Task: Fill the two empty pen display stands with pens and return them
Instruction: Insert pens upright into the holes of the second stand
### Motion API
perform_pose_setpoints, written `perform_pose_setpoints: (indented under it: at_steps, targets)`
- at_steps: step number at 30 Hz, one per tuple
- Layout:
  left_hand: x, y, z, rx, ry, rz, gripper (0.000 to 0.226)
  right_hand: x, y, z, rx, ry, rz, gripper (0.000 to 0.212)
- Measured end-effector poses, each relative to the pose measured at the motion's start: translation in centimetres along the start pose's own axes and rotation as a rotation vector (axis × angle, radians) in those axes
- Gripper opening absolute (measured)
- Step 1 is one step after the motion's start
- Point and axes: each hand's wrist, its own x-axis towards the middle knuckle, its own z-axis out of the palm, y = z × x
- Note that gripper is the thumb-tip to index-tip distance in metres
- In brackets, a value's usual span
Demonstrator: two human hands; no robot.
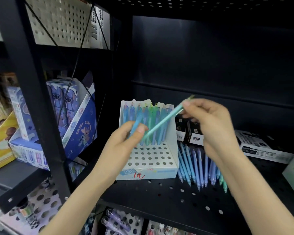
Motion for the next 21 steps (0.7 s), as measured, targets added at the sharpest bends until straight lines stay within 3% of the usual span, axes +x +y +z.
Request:
perform_pose_setpoints:
  at_steps: [4, 9, 14, 21]
  targets:
    - [0.1, -0.2, -0.6, -0.020, 0.082, -0.033, 0.034, 0.9, 0.8, -1.6, -0.203, 0.197, -0.112, 0.003]
    - [0.1, -0.9, -0.8, 0.072, 0.103, 0.005, 0.035, 0.9, 2.6, -0.2, -0.596, 0.203, -0.260, 0.006]
    - [-0.2, -1.0, -1.0, 0.053, 0.124, 0.014, 0.016, 1.5, 4.1, 0.9, -0.681, 0.161, -0.324, 0.009]
    - [-0.3, -1.0, -1.0, 0.107, 0.131, 0.028, 0.008, 2.5, 4.6, 1.5, -0.844, 0.198, -0.381, 0.012]
